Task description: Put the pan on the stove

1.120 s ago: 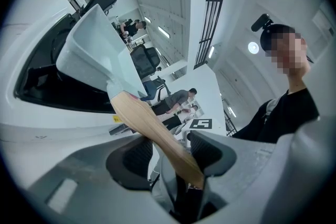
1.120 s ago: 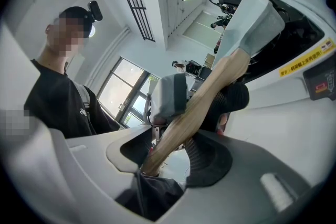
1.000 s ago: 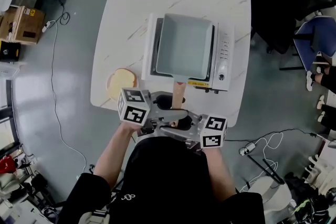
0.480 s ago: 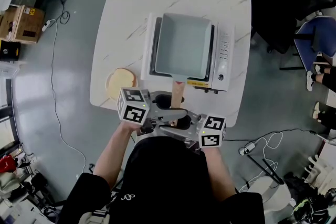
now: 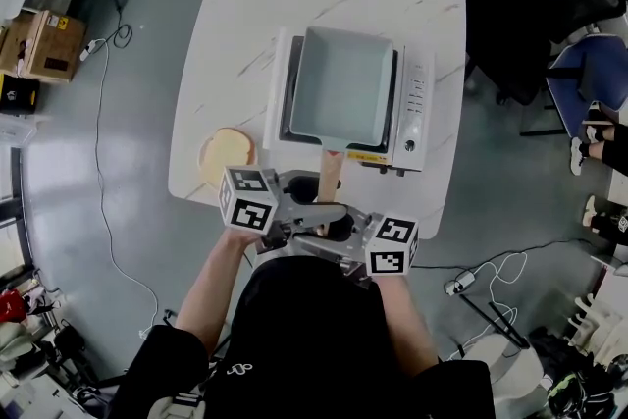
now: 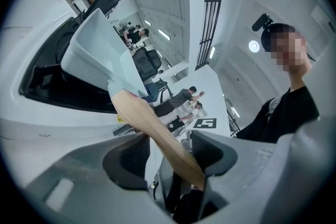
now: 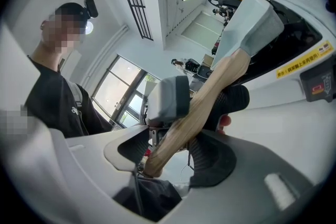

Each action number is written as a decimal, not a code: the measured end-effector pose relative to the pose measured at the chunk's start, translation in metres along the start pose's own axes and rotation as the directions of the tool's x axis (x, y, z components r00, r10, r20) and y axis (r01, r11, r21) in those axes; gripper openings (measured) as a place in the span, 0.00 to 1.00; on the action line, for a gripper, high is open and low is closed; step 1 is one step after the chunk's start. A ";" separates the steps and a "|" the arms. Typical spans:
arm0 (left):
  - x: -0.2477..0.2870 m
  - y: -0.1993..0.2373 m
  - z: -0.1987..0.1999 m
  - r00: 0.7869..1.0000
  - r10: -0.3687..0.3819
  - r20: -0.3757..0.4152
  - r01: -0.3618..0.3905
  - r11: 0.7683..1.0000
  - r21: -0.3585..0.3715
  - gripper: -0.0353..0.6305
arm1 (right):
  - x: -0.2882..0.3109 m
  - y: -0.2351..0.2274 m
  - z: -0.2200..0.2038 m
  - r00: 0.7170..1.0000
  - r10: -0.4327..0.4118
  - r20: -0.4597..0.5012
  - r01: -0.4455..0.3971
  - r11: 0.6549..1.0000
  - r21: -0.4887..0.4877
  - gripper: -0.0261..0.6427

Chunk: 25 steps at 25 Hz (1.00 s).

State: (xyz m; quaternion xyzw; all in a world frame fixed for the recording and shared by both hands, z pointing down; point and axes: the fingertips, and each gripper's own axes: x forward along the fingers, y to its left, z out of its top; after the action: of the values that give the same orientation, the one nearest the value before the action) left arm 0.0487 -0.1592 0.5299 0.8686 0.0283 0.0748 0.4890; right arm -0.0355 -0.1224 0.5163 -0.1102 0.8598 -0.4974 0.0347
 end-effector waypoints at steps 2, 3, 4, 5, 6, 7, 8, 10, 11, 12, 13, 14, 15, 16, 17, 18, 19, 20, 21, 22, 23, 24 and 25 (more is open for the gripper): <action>-0.002 0.000 -0.001 1.000 0.010 0.008 -0.010 1.000 0.002 0.42 | -0.001 0.000 0.000 1.000 -0.003 0.003 0.003 1.000 -0.001 0.41; -0.003 0.000 -0.001 1.000 0.015 0.013 -0.015 1.000 0.003 0.43 | -0.002 0.001 0.000 1.000 -0.007 0.006 0.007 1.000 -0.002 0.41; -0.004 0.000 -0.001 1.000 0.021 0.019 -0.021 1.000 0.005 0.43 | -0.003 0.001 0.000 1.000 -0.012 0.009 0.012 1.000 -0.003 0.41; -0.006 0.000 -0.001 0.999 0.028 0.026 -0.028 1.000 0.007 0.44 | -0.004 0.001 -0.001 1.000 -0.019 0.012 0.019 1.000 -0.004 0.41; -0.008 0.000 -0.002 0.999 0.035 0.034 -0.035 0.999 0.009 0.44 | -0.005 0.002 -0.001 1.000 -0.026 0.014 0.026 1.000 -0.007 0.41; -0.010 0.000 -0.002 0.998 0.042 0.041 -0.042 0.999 0.010 0.44 | -0.006 0.003 -0.002 0.999 -0.033 0.016 0.034 0.999 -0.011 0.42; -0.013 0.000 -0.002 0.998 0.048 0.050 -0.049 0.999 0.011 0.44 | -0.007 0.004 -0.003 0.999 -0.043 0.017 0.043 0.999 -0.016 0.43; -0.018 0.000 -0.002 0.996 0.064 0.068 -0.065 0.998 0.012 0.44 | -0.011 0.004 -0.004 0.998 -0.066 0.020 0.067 0.997 -0.025 0.44; -0.020 0.000 -0.002 0.994 0.072 0.078 -0.073 0.997 0.013 0.44 | -0.013 0.005 -0.005 0.997 -0.080 0.022 0.081 0.996 -0.030 0.44; -0.023 0.000 -0.002 0.993 0.081 0.088 -0.082 0.997 0.013 0.44 | -0.017 0.005 -0.006 0.995 -0.096 0.025 0.097 0.995 -0.034 0.44; -0.026 -0.001 -0.001 0.991 0.090 0.101 -0.092 0.996 0.014 0.44 | -0.020 0.005 -0.007 0.993 -0.113 0.028 0.114 0.993 -0.039 0.45; -0.029 -0.002 0.000 0.988 0.101 0.118 -0.104 0.994 0.015 0.44 | -0.024 0.005 -0.008 0.991 -0.130 0.032 0.132 0.990 -0.045 0.45; -0.032 -0.003 0.002 0.984 0.114 0.138 -0.118 0.993 0.020 0.44 | -0.028 0.006 -0.008 0.988 -0.148 0.038 0.150 0.987 -0.051 0.45; -0.035 -0.004 0.004 0.979 0.127 0.161 -0.133 0.991 0.027 0.44 | -0.033 0.006 -0.008 0.985 -0.165 0.046 0.167 0.984 -0.058 0.45; -0.039 -0.005 0.007 0.973 0.139 0.185 -0.148 0.988 0.037 0.44 | -0.037 0.006 -0.008 0.982 -0.180 0.056 0.184 0.981 -0.066 0.45; -0.042 -0.006 0.009 0.967 0.150 0.207 -0.163 0.985 0.048 0.44 | -0.042 0.006 -0.007 0.979 -0.193 0.066 0.198 0.977 -0.075 0.45; -0.044 -0.007 0.011 0.961 0.161 0.226 -0.178 0.982 0.059 0.44 | -0.047 0.006 -0.006 0.976 -0.205 0.076 0.211 0.974 -0.084 0.45; -0.046 -0.009 0.012 0.955 0.171 0.243 -0.193 0.979 0.070 0.44 | -0.051 0.007 -0.005 0.973 -0.216 0.086 0.223 0.970 -0.093 0.45; -0.048 -0.011 0.014 0.949 0.181 0.260 -0.208 0.975 0.081 0.44 | -0.056 0.008 -0.003 0.969 -0.226 0.096 0.236 0.966 -0.104 0.45; -0.050 -0.015 0.017 0.941 0.191 0.279 -0.224 0.970 0.092 0.44 | -0.060 0.009 -0.001 0.965 -0.238 0.108 0.250 0.961 -0.116 0.45; -0.051 -0.018 0.019 0.934 0.201 0.296 -0.241 0.965 0.105 0.44 | -0.065 0.011 0.002 0.961 -0.250 0.120 0.265 0.956 -0.130 0.44; -0.053 -0.021 0.020 0.926 0.211 0.312 -0.259 0.959 0.119 0.44 | -0.069 0.012 0.005 0.956 -0.262 0.133 0.280 0.949 -0.146 0.44; -0.055 -0.024 0.022 0.919 0.220 0.326 -0.276 0.952 0.135 0.44 | -0.073 0.013 0.009 0.951 -0.273 0.148 0.295 0.941 -0.163 0.44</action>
State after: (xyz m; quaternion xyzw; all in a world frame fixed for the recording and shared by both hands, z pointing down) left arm -0.0013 -0.1718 0.4926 0.9063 -0.1521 -0.0023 0.3944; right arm 0.0351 -0.1078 0.4968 -0.2664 0.8730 -0.4085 0.0050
